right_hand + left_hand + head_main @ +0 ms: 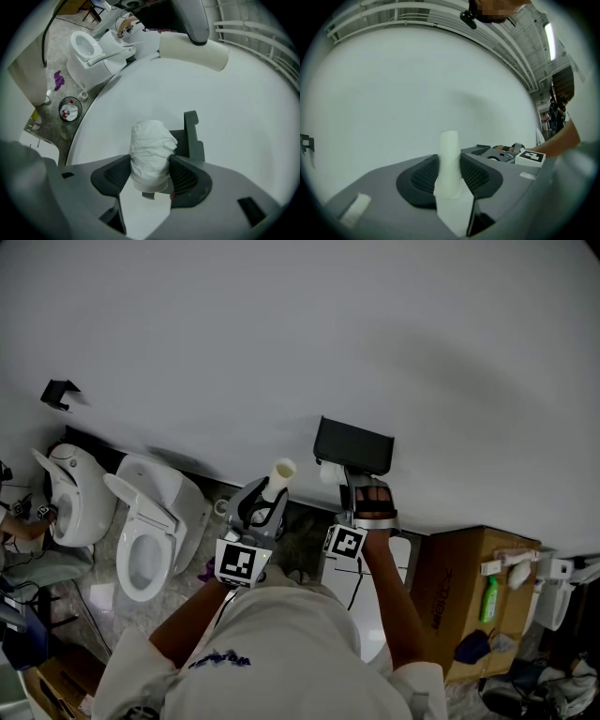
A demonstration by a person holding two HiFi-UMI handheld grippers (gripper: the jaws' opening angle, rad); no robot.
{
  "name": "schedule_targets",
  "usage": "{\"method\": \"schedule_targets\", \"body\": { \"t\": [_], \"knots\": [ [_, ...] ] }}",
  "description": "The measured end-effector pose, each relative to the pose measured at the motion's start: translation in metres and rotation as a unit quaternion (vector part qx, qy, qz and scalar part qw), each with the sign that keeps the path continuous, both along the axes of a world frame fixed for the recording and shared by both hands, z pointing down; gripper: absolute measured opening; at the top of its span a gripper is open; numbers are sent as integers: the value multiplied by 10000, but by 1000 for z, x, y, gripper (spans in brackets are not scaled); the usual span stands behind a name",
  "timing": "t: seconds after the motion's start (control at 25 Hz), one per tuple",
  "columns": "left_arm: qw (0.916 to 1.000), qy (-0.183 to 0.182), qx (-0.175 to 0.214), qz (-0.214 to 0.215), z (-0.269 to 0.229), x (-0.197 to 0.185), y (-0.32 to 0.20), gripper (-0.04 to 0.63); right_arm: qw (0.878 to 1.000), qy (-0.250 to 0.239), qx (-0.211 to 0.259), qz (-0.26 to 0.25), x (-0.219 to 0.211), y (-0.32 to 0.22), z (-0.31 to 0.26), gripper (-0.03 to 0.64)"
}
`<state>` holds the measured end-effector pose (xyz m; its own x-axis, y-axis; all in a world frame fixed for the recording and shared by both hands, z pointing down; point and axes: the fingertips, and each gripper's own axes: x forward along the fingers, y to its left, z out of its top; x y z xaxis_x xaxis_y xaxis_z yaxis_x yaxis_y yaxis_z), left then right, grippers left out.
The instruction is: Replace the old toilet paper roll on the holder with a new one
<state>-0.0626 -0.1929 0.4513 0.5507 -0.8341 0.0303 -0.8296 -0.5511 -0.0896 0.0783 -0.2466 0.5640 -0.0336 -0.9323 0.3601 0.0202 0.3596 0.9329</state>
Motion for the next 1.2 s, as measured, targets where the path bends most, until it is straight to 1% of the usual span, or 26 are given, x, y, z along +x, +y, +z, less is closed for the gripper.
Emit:
{"method": "schedule_targets", "body": {
  "t": [0.52, 0.68, 0.76, 0.88, 1.0, 1.12, 1.2],
  "knots": [
    [10000, -52, 1, 15, -1, 0, 3, 150, 10000, 40, 1, -14, -4, 0, 0, 264],
    [10000, 2, 80, 19, -4, -1, 6, 150, 9997, -233, 83, -66, -10, 0, 0, 268],
    [10000, -1, 93, 20, -3, -2, 6, 150, 9996, -260, 101, -59, -12, -1, 0, 282],
    [10000, -62, -47, 18, 8, -8, 12, 150, 9989, -447, 65, -93, -20, 9, -2, 284],
    [10000, -54, -3, 76, 2, -6, 17, 150, 9981, -602, 104, -65, -24, 17, -7, 272],
    [9999, -57, 36, 123, -4, -8, 19, 150, 9964, -776, 329, 73, -24, 24, -17, 253],
    [9999, -41, 43, 144, -5, -10, 22, 150, 9935, -1030, 429, 201, -23, 32, -26, 245]
  ]
}}
